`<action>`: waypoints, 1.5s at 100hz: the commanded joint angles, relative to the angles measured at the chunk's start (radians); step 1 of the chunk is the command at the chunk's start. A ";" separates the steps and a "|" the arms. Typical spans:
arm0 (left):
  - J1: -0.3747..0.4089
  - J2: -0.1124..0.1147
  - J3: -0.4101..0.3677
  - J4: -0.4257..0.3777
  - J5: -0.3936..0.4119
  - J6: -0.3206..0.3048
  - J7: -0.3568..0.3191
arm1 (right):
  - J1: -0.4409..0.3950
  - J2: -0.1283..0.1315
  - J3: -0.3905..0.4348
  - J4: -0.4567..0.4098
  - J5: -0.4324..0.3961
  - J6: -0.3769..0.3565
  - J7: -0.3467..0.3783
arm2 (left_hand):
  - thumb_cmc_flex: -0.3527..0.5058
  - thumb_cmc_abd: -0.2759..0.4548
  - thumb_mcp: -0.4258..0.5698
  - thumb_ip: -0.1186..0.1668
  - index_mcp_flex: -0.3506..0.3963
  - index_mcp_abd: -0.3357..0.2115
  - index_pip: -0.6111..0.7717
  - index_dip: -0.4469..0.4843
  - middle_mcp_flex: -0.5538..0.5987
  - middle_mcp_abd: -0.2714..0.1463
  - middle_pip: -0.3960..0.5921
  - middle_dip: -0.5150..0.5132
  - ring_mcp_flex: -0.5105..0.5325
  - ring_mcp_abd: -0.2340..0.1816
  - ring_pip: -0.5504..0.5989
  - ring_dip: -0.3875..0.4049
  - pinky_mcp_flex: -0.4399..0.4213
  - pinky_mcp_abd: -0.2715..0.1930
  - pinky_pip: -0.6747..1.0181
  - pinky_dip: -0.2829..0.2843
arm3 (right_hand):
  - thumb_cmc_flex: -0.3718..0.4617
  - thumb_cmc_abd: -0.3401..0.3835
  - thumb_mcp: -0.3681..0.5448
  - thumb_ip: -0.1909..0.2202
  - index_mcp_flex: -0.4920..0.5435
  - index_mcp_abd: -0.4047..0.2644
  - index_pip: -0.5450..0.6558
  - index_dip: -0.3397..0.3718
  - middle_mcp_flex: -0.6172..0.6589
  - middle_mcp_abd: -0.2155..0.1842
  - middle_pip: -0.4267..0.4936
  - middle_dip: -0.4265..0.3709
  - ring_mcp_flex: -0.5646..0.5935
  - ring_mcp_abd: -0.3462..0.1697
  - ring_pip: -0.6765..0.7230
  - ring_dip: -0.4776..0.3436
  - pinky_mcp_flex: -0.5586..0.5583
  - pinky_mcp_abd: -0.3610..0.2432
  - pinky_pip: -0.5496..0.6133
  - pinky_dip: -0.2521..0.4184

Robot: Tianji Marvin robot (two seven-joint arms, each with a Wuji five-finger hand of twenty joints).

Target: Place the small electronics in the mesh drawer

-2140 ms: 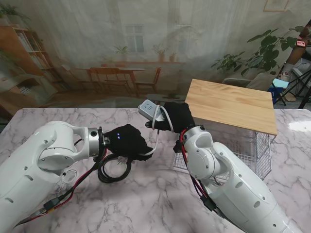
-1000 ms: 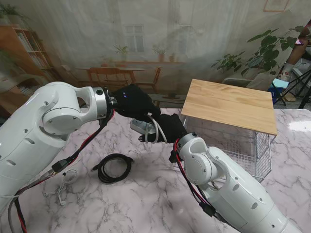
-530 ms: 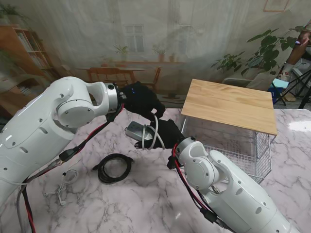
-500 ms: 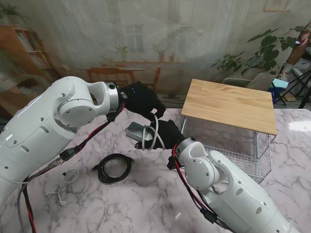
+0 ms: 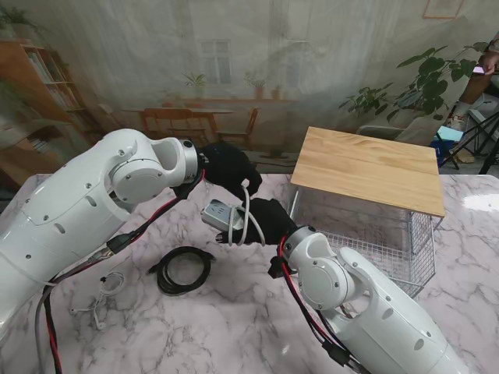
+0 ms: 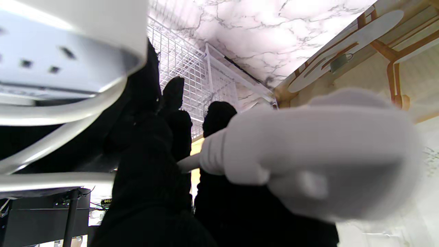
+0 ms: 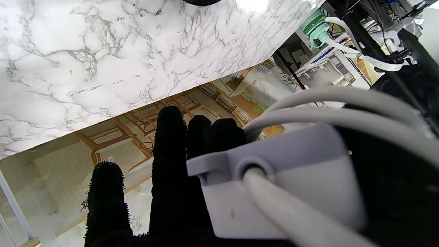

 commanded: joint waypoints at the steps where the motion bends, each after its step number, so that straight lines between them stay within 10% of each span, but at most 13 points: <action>1: -0.003 -0.002 -0.002 0.041 0.021 0.015 0.001 | -0.008 -0.008 -0.008 -0.046 0.004 -0.021 0.006 | 0.142 0.097 0.137 0.040 0.003 -0.018 0.010 -0.012 0.007 0.036 0.036 0.015 0.013 0.013 0.038 0.013 0.016 -0.007 0.086 -0.001 | 0.223 0.228 0.274 0.022 0.085 -0.156 0.074 0.013 0.008 -0.116 0.077 0.015 -0.003 -0.026 0.060 0.010 -0.019 -0.008 -0.009 0.014; 26: 0.007 -0.013 -0.030 0.080 0.087 -0.022 0.095 | -0.016 -0.004 -0.004 -0.055 0.021 -0.034 0.024 | 0.135 0.100 0.106 0.044 -0.013 -0.014 -0.076 -0.188 -0.070 0.025 -0.137 -0.131 -0.093 0.110 -0.198 -0.054 -0.108 0.014 -0.071 -0.008 | 0.222 0.226 0.276 0.022 0.087 -0.157 0.073 0.014 0.010 -0.116 0.076 0.015 -0.001 -0.025 0.058 0.010 -0.019 -0.008 -0.009 0.013; 52: -0.013 -0.014 0.008 0.104 0.087 -0.057 0.110 | -0.017 -0.004 -0.006 -0.059 0.047 -0.043 0.033 | 0.032 0.066 0.103 0.041 -0.026 -0.016 -0.192 -0.255 -0.159 0.011 -0.210 -0.244 -0.173 0.103 -0.310 -0.088 -0.183 -0.010 -0.150 -0.017 | 0.221 0.225 0.277 0.021 0.088 -0.157 0.073 0.015 0.011 -0.117 0.074 0.017 -0.001 -0.026 0.057 0.010 -0.017 -0.009 -0.008 0.013; 68: -0.040 -0.005 0.043 0.113 0.096 -0.068 0.068 | -0.024 -0.002 0.000 -0.065 0.044 -0.044 0.034 | -0.284 0.051 0.104 0.033 -0.224 0.045 -0.487 -0.328 -0.450 0.024 -0.452 -0.460 -0.350 0.091 -0.536 -0.169 -0.327 -0.026 -0.300 -0.027 | 0.222 0.225 0.278 0.021 0.088 -0.157 0.072 0.015 0.011 -0.117 0.074 0.017 0.000 -0.026 0.057 0.010 -0.017 -0.009 -0.008 0.012; 97: -0.045 0.004 0.030 0.101 0.104 -0.084 0.034 | -0.027 -0.002 0.004 -0.068 0.043 -0.042 0.036 | -0.436 -0.008 0.102 0.027 -0.450 0.069 -0.756 -0.477 -0.878 0.091 -0.635 -0.710 -0.560 0.096 -0.747 -0.329 -0.489 -0.029 -0.508 -0.065 | 0.221 0.225 0.278 0.021 0.089 -0.158 0.071 0.015 0.012 -0.118 0.073 0.019 -0.001 -0.026 0.057 0.010 -0.017 -0.009 -0.007 0.011; 106: -0.040 0.005 0.017 0.097 0.116 -0.091 0.039 | -0.027 -0.002 0.004 -0.067 0.046 -0.038 0.035 | -0.406 -0.002 0.118 0.031 -0.404 0.051 -0.741 -0.473 -0.838 0.080 -0.608 -0.706 -0.547 0.096 -0.731 -0.327 -0.485 -0.023 -0.501 -0.059 | 0.220 0.225 0.278 0.021 0.089 -0.158 0.071 0.016 0.011 -0.119 0.072 0.019 -0.001 -0.026 0.056 0.010 -0.017 -0.009 -0.007 0.011; 114: -0.034 0.000 0.013 0.106 0.130 -0.100 0.073 | -0.028 -0.003 0.004 -0.067 0.049 -0.036 0.034 | -0.238 0.099 0.108 0.021 -0.124 -0.006 -0.492 -0.286 -0.542 0.028 -0.498 -0.624 -0.432 0.092 -0.663 -0.302 -0.407 -0.022 -0.419 -0.038 | 0.220 0.225 0.278 0.021 0.089 -0.158 0.071 0.016 0.012 -0.118 0.073 0.020 -0.001 -0.025 0.057 0.011 -0.016 -0.010 -0.007 0.011; 124: -0.040 -0.004 0.033 0.124 0.128 -0.098 0.092 | -0.029 -0.004 0.005 -0.069 0.052 -0.036 0.031 | -0.043 0.106 0.096 0.023 0.039 0.002 -0.277 -0.236 -0.286 -0.003 -0.384 -0.517 -0.333 0.082 -0.598 -0.267 -0.343 -0.028 -0.347 -0.038 | 0.220 0.224 0.279 0.022 0.089 -0.158 0.071 0.016 0.011 -0.118 0.072 0.019 -0.001 -0.026 0.058 0.011 -0.016 -0.010 -0.007 0.010; 150: -0.085 -0.003 0.132 0.158 0.099 -0.095 0.068 | -0.036 -0.005 0.017 -0.081 0.050 -0.041 0.022 | 0.004 0.099 0.094 0.024 0.030 0.032 -0.156 -0.231 -0.202 -0.027 -0.289 -0.400 -0.278 0.086 -0.502 -0.190 -0.309 -0.028 -0.302 -0.039 | 0.220 0.225 0.279 0.021 0.089 -0.159 0.071 0.017 0.011 -0.117 0.073 0.019 0.000 -0.025 0.059 0.011 -0.016 -0.010 -0.006 0.010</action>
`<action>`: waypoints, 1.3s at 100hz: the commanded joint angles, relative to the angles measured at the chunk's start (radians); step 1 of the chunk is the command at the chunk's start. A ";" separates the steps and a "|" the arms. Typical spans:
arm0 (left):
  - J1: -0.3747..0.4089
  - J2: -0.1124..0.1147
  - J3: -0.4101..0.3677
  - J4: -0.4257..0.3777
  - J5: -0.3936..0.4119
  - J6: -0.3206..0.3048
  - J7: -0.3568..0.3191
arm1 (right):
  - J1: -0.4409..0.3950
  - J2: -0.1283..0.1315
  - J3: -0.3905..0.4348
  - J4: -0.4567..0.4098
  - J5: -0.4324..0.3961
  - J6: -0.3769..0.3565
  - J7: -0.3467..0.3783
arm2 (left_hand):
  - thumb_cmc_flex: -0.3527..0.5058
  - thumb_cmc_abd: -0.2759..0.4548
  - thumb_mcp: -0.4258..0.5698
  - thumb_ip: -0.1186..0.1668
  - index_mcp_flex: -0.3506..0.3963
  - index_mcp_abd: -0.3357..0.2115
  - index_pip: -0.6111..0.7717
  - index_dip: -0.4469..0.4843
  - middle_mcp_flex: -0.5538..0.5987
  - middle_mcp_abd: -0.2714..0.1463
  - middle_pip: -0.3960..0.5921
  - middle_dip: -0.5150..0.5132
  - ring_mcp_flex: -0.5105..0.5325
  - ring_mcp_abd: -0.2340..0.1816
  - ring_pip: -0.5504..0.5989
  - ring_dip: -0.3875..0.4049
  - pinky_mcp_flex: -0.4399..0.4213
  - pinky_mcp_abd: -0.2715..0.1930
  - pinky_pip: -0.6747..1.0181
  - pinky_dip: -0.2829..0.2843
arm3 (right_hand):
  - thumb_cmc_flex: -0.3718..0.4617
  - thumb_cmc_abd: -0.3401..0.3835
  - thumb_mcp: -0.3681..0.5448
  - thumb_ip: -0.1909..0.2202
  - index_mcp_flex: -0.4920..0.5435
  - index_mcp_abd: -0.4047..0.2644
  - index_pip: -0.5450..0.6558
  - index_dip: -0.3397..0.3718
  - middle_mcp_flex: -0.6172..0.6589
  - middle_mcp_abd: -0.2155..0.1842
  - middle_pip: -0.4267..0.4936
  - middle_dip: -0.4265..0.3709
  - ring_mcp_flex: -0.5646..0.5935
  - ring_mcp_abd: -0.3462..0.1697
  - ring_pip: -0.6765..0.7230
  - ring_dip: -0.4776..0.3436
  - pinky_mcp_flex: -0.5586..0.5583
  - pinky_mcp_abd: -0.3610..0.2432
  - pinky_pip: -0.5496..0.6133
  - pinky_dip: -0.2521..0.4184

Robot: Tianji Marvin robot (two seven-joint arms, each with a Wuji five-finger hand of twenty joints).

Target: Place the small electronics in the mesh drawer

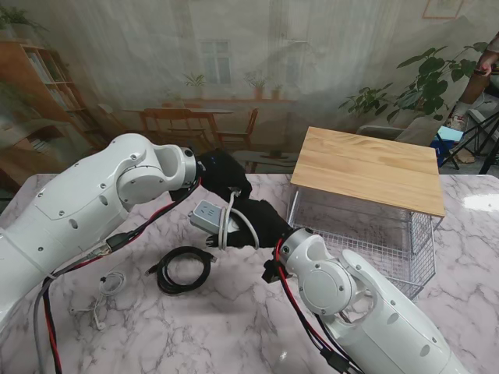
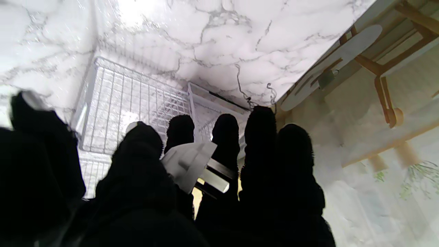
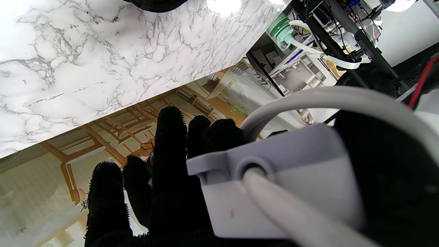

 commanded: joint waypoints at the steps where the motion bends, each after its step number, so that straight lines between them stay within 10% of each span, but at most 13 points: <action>1: -0.015 -0.003 0.015 0.013 0.000 -0.007 -0.029 | -0.009 -0.005 0.004 -0.018 -0.001 -0.001 -0.006 | 0.104 0.047 0.039 0.001 0.045 0.008 0.032 0.005 0.050 -0.044 0.044 0.019 0.027 0.018 0.037 0.018 0.009 -0.020 0.036 0.008 | 0.220 0.216 0.281 0.028 0.089 -0.170 0.071 0.018 0.013 -0.112 0.073 0.020 0.000 -0.025 0.059 0.011 -0.016 -0.010 -0.006 0.010; 28: -0.028 0.004 0.056 0.038 0.000 -0.036 -0.036 | -0.023 -0.006 0.019 -0.030 -0.006 -0.003 -0.018 | 0.065 0.050 0.038 0.002 0.022 -0.003 -0.030 -0.052 0.010 -0.030 -0.042 -0.026 -0.005 0.033 -0.019 -0.005 -0.007 -0.021 0.020 -0.004 | 0.221 0.216 0.281 0.028 0.089 -0.167 0.071 0.018 0.013 -0.111 0.073 0.019 0.000 -0.024 0.059 0.011 -0.016 -0.011 -0.005 0.009; 63: 0.004 0.010 -0.003 0.010 -0.016 -0.008 -0.072 | -0.012 -0.008 0.008 -0.019 0.002 0.004 -0.019 | -0.419 -0.090 0.024 -0.016 -0.527 0.147 -0.632 -0.289 -0.674 0.105 -0.338 -0.325 -0.335 0.059 -0.251 -0.166 -0.229 -0.019 -0.241 -0.047 | 0.221 0.215 0.282 0.028 0.089 -0.167 0.071 0.019 0.012 -0.111 0.073 0.019 0.000 -0.025 0.059 0.011 -0.016 -0.010 -0.005 0.008; 109: 0.002 0.012 -0.036 0.021 -0.068 -0.015 -0.093 | -0.016 -0.008 0.011 -0.016 0.000 0.011 -0.019 | -0.475 -0.274 0.016 -0.049 -0.536 0.169 -0.669 -0.373 -0.752 0.111 -0.475 -0.341 -0.417 0.117 -0.291 -0.238 -0.232 0.038 -0.320 -0.087 | 0.222 0.215 0.282 0.028 0.089 -0.167 0.071 0.019 0.013 -0.110 0.073 0.019 0.000 -0.023 0.059 0.011 -0.016 -0.010 -0.004 0.007; 122: 0.010 0.015 -0.051 0.025 -0.058 -0.021 -0.097 | -0.012 -0.009 0.007 -0.012 0.004 0.014 -0.022 | -0.487 -0.216 0.025 -0.044 -0.532 0.136 -0.654 -0.372 -0.719 0.107 -0.468 -0.324 -0.394 0.114 -0.266 -0.233 -0.185 0.040 -0.267 -0.070 | 0.222 0.215 0.282 0.027 0.089 -0.167 0.071 0.019 0.013 -0.111 0.073 0.020 -0.001 -0.023 0.059 0.011 -0.017 -0.010 -0.004 0.007; 130: 0.017 0.012 -0.053 0.032 -0.068 -0.018 -0.085 | -0.009 -0.010 0.005 -0.010 0.007 0.015 -0.022 | -0.447 -0.112 0.028 -0.029 -0.483 0.014 -0.555 -0.162 -0.674 0.075 -0.436 -0.286 -0.373 0.103 -0.259 -0.229 -0.174 0.055 -0.240 -0.061 | 0.221 0.215 0.282 0.027 0.089 -0.165 0.070 0.019 0.012 -0.110 0.073 0.019 0.000 -0.024 0.059 0.011 -0.017 -0.010 -0.004 0.007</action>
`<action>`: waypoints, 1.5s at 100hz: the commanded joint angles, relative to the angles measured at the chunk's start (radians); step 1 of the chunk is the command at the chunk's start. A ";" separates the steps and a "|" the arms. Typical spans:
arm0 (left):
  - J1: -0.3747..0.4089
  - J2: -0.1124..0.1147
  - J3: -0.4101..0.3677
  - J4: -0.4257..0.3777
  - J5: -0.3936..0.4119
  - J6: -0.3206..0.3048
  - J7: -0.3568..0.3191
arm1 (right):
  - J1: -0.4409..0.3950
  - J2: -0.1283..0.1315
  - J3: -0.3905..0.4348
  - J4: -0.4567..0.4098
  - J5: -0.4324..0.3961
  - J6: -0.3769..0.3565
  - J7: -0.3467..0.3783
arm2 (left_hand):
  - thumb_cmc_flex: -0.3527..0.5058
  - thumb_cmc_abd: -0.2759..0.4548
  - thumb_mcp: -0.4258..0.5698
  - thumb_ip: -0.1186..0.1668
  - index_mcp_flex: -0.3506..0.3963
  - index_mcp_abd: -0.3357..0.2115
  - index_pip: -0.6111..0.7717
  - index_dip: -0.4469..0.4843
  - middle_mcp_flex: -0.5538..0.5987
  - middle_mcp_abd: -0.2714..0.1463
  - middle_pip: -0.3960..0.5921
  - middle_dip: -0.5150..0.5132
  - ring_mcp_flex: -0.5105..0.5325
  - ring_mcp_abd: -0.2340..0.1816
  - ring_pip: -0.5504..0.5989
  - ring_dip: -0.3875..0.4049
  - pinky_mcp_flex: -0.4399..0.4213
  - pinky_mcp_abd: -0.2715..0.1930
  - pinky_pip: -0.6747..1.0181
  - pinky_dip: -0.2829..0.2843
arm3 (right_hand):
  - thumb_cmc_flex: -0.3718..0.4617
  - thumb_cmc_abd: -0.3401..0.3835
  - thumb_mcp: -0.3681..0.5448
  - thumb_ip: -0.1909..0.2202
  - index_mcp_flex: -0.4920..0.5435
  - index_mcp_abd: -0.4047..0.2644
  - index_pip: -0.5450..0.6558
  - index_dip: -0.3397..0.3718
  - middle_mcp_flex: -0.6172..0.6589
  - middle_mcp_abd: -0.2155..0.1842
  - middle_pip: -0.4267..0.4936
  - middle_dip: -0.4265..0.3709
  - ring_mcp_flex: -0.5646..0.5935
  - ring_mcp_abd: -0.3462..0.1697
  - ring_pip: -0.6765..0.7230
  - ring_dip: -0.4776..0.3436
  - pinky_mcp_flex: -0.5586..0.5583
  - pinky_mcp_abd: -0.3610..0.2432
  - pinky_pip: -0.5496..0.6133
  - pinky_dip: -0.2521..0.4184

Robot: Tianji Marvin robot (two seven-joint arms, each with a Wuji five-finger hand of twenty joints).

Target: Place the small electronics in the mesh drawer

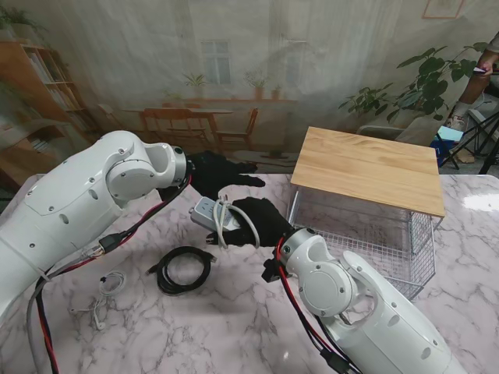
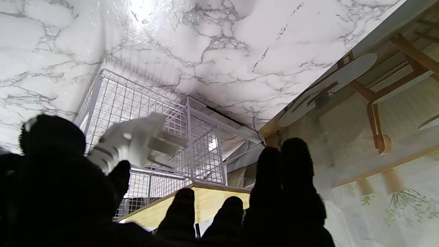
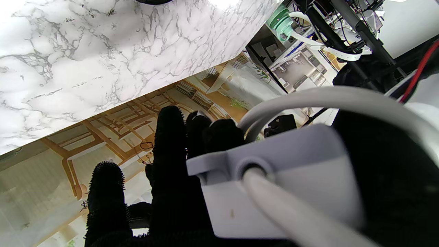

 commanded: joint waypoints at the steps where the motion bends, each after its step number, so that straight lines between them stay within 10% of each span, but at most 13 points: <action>1: 0.001 0.001 0.003 0.011 -0.004 0.000 0.005 | 0.003 -0.005 -0.003 0.002 0.004 0.006 -0.002 | 0.003 0.079 0.003 -0.005 0.036 -0.097 0.064 0.094 0.023 -0.020 0.021 0.030 0.018 0.024 0.009 0.001 0.017 0.032 0.039 0.013 | 0.221 0.215 0.282 0.027 0.089 -0.165 0.070 0.019 0.012 -0.110 0.073 0.019 -0.007 -0.024 0.050 0.008 -0.017 -0.010 -0.004 0.007; 13: -0.002 -0.004 0.017 0.019 -0.015 -0.003 0.019 | 0.005 -0.006 -0.004 0.002 0.007 0.009 -0.002 | 0.124 0.234 0.019 0.011 0.217 -0.203 0.179 0.157 0.075 -0.068 0.141 0.061 0.060 0.008 0.017 0.005 0.021 0.055 0.052 0.021 | 0.221 0.216 0.282 0.028 0.089 -0.165 0.070 0.019 0.012 -0.110 0.073 0.019 -0.006 -0.024 0.050 0.009 -0.016 -0.010 -0.004 0.006; 31: -0.015 -0.008 0.057 0.019 -0.059 0.014 0.009 | 0.005 -0.006 -0.002 0.002 0.008 0.007 -0.002 | 0.334 0.326 0.005 0.000 0.510 -0.176 0.452 0.248 0.178 -0.126 0.233 0.064 0.111 -0.020 0.022 0.011 0.017 0.088 0.059 0.038 | 0.221 0.216 0.281 0.028 0.089 -0.168 0.071 0.020 0.012 -0.111 0.074 0.019 -0.007 -0.024 0.050 0.008 -0.017 -0.010 -0.003 0.006; 60: -0.093 -0.007 0.201 0.051 -0.074 0.014 -0.014 | -0.002 -0.008 0.009 -0.005 0.009 0.000 -0.012 | 0.408 0.302 0.001 0.005 0.551 -0.137 0.611 0.258 0.224 -0.140 0.256 0.080 0.139 -0.036 0.029 0.019 0.027 0.068 0.076 0.049 | 0.222 0.217 0.281 0.027 0.089 -0.166 0.070 0.020 0.012 -0.110 0.074 0.019 -0.007 -0.025 0.050 0.008 -0.016 -0.011 -0.003 0.006; 68: -0.090 -0.007 0.203 0.054 -0.063 0.012 -0.006 | -0.004 -0.007 0.011 -0.007 0.008 0.000 -0.012 | 0.359 0.299 -0.005 0.007 0.490 -0.134 0.537 0.195 0.216 -0.131 0.243 0.072 0.129 -0.033 0.024 0.021 0.019 0.058 0.068 0.045 | 0.222 0.216 0.281 0.027 0.089 -0.166 0.070 0.020 0.012 -0.111 0.074 0.019 -0.006 -0.024 0.051 0.009 -0.016 -0.011 -0.003 0.006; 78: -0.071 -0.007 0.171 0.049 -0.045 0.014 0.002 | -0.004 -0.006 0.012 -0.007 0.006 0.001 -0.009 | 0.079 0.218 0.009 0.021 0.191 -0.028 0.250 0.097 0.125 -0.070 0.189 0.039 0.072 -0.011 -0.001 0.012 -0.014 0.043 0.026 0.025 | 0.222 0.216 0.281 0.027 0.089 -0.166 0.070 0.020 0.012 -0.110 0.074 0.019 -0.006 -0.024 0.051 0.009 -0.016 -0.011 -0.003 0.006; 91: -0.042 -0.004 0.112 0.030 -0.027 0.018 -0.001 | 0.000 -0.006 0.008 -0.003 0.007 0.004 -0.005 | -0.025 0.114 -0.004 0.008 -0.029 0.083 0.087 0.066 0.018 -0.006 0.127 0.005 0.013 0.002 -0.012 0.008 -0.033 0.028 0.000 0.015 | 0.222 0.216 0.281 0.027 0.089 -0.166 0.070 0.020 0.013 -0.109 0.074 0.019 -0.007 -0.024 0.051 0.008 -0.016 -0.010 -0.003 0.005; 116: -0.019 0.005 0.046 0.002 -0.025 0.020 -0.033 | 0.002 -0.006 0.005 -0.001 0.010 0.010 -0.004 | -0.033 -0.044 -0.004 -0.013 -0.030 0.087 -0.075 -0.151 -0.030 0.018 0.016 -0.016 -0.024 0.028 -0.021 -0.008 -0.036 0.055 -0.032 -0.007 | 0.222 0.215 0.282 0.028 0.089 -0.165 0.070 0.020 0.012 -0.109 0.074 0.019 -0.007 -0.023 0.050 0.008 -0.016 -0.010 -0.003 0.005; 150: 0.010 0.028 -0.031 -0.018 -0.040 -0.015 -0.101 | -0.002 -0.010 0.010 -0.001 0.011 0.018 -0.019 | -0.073 -0.122 -0.029 -0.039 -0.032 0.037 -0.067 -0.177 -0.035 0.010 0.006 -0.004 0.000 0.053 -0.002 0.003 0.032 0.065 0.014 0.007 | 0.222 0.216 0.282 0.027 0.089 -0.165 0.070 0.020 0.011 -0.110 0.074 0.019 -0.006 -0.024 0.052 0.009 -0.016 -0.010 -0.003 0.005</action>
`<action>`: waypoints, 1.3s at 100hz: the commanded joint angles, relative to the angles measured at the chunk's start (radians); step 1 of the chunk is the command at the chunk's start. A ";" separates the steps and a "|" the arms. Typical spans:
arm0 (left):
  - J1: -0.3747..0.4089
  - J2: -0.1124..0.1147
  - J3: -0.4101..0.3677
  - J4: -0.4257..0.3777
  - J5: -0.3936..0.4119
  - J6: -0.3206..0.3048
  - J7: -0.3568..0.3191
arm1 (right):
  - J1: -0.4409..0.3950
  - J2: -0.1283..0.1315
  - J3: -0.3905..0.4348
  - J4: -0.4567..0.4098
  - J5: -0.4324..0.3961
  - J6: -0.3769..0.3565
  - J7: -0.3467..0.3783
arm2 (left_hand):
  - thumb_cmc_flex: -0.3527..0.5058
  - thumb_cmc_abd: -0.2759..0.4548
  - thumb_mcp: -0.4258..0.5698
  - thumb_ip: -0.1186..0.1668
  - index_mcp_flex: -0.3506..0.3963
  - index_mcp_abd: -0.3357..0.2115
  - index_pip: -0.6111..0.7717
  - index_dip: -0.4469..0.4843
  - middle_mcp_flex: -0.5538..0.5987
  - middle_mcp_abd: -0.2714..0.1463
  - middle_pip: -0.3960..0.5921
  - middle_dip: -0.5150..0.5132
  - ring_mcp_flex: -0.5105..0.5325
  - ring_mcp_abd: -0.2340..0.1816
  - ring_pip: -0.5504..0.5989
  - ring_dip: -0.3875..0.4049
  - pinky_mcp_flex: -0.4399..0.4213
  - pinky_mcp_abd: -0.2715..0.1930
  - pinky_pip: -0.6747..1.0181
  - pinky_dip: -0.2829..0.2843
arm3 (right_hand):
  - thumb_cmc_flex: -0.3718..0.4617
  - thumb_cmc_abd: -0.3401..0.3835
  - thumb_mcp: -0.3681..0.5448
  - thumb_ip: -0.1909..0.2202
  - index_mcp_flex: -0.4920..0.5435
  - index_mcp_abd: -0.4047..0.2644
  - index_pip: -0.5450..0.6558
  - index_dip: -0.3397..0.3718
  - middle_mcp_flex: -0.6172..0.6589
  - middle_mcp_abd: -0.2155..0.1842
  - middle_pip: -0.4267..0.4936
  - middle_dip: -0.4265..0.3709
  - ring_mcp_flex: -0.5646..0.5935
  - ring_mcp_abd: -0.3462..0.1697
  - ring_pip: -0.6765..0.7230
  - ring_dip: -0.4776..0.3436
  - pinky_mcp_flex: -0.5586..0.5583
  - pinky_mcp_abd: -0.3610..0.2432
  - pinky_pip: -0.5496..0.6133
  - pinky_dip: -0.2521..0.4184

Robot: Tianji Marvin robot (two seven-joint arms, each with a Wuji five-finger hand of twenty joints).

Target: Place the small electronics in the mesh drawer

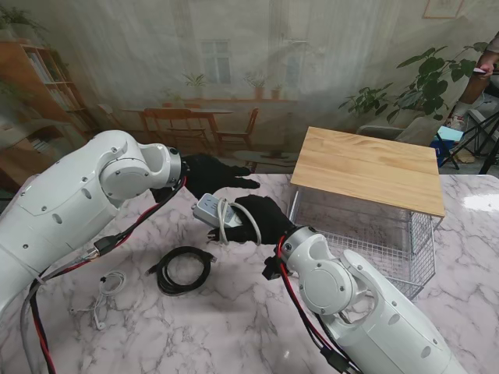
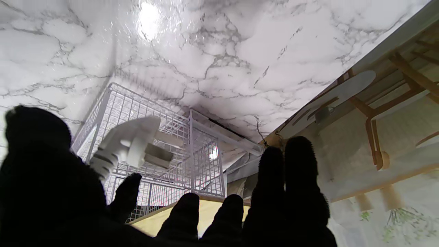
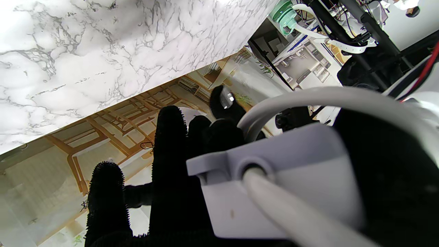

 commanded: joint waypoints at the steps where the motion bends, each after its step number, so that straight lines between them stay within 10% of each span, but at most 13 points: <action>1: -0.002 0.014 -0.008 -0.003 -0.007 -0.009 -0.029 | -0.003 -0.006 0.002 -0.004 0.004 0.006 -0.007 | -0.037 -0.040 -0.020 -0.040 -0.030 -0.019 -0.022 -0.029 -0.045 0.014 -0.026 0.000 0.002 0.038 -0.004 0.005 0.018 0.032 0.031 -0.003 | 0.222 0.216 0.282 0.027 0.089 -0.165 0.070 0.020 0.011 -0.109 0.074 0.019 -0.009 -0.023 0.052 0.009 -0.016 -0.010 -0.003 0.005; 40: 0.093 0.037 -0.176 -0.063 0.011 -0.019 -0.105 | -0.010 -0.012 0.014 -0.005 0.012 0.015 -0.028 | -0.047 -0.044 -0.014 -0.043 -0.028 -0.028 -0.006 -0.039 -0.042 0.008 -0.026 0.014 -0.013 0.059 -0.031 -0.008 0.019 0.100 -0.008 -0.029 | 0.222 0.217 0.281 0.027 0.090 -0.165 0.070 0.021 0.011 -0.109 0.076 0.019 -0.010 -0.023 0.053 0.009 -0.018 -0.011 -0.003 0.004; 65: 0.217 0.038 -0.343 -0.097 0.079 0.009 -0.094 | -0.043 -0.013 0.073 -0.043 -0.009 0.009 -0.058 | -0.012 0.292 0.022 0.038 -0.008 -0.043 0.040 0.140 0.013 -0.039 -0.026 0.007 -0.062 0.017 -0.100 -0.061 -0.108 0.103 -0.138 -0.074 | 0.218 0.224 0.277 0.027 0.084 -0.172 0.067 0.020 0.007 -0.112 0.071 0.015 -0.013 -0.024 0.049 0.007 -0.017 -0.010 -0.003 0.005; 108: 0.425 -0.013 -0.531 -0.076 0.098 0.103 0.219 | -0.140 0.010 0.225 -0.136 -0.125 0.006 -0.037 | 0.331 0.492 0.027 0.050 0.342 -0.012 0.226 0.306 0.303 -0.040 0.164 0.125 0.048 -0.015 -0.042 0.005 -0.105 0.073 -0.055 0.028 | 0.224 0.266 0.218 0.036 0.022 -0.245 0.018 -0.069 -0.020 -0.118 0.014 -0.040 -0.039 -0.020 -0.027 -0.024 -0.015 -0.029 -0.014 0.007; 130: 0.493 -0.038 -0.540 -0.068 0.103 0.140 0.367 | -0.237 0.026 0.328 -0.181 -0.213 -0.026 -0.012 | 0.343 0.492 0.021 0.049 0.454 -0.003 0.298 0.326 0.464 -0.044 0.237 0.156 0.131 -0.017 0.009 0.030 -0.086 0.077 -0.006 0.041 | 0.242 0.268 0.190 0.028 0.006 -0.256 0.010 -0.100 -0.026 -0.117 0.001 -0.060 -0.039 -0.016 -0.041 -0.028 0.044 -0.040 0.054 0.047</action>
